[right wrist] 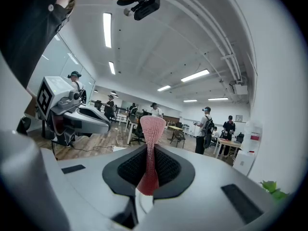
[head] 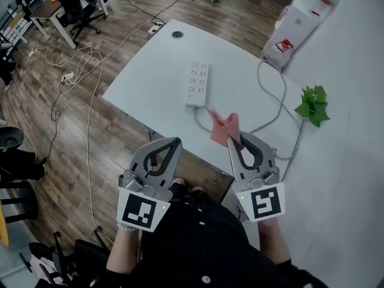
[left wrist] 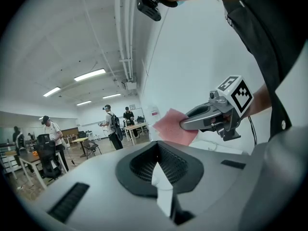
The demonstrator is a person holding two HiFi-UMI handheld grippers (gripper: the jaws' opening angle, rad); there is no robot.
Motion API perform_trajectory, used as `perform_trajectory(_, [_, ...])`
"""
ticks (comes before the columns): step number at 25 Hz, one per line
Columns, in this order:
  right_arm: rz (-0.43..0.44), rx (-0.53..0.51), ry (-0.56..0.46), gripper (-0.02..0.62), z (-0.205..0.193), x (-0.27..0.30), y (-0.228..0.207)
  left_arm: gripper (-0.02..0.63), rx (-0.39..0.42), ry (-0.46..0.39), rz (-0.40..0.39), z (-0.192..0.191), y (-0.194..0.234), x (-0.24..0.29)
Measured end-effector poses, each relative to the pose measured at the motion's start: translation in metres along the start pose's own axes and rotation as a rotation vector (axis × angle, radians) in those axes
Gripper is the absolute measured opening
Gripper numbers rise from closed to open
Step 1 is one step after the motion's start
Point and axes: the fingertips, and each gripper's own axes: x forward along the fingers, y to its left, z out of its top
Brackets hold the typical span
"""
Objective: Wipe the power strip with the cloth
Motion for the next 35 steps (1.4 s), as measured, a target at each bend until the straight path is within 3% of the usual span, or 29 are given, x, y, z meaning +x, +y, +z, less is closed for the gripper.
perform_trajectory(13, [-0.006,0.042,-0.038,0.052,0.000,-0.008,-0.022,0.014,-0.015,-0.001,0.023,0.009,-0.008,0.014])
perform_trajectory(24, [-0.029,-0.016,-0.040,0.052,-0.008,-0.015,-0.039,0.014,0.019,0.026,0.052,0.007,-0.005,0.029])
perform_trajectory(30, [-0.067,0.005,-0.019,0.052,-0.015,0.005,-0.041,0.014,0.011,0.021,0.028,-0.005,0.019,0.040])
perform_trajectory(35, [-0.102,0.028,0.013,0.052,-0.007,0.052,-0.039,0.014,0.072,-0.033,-0.017,-0.009,0.066,0.050])
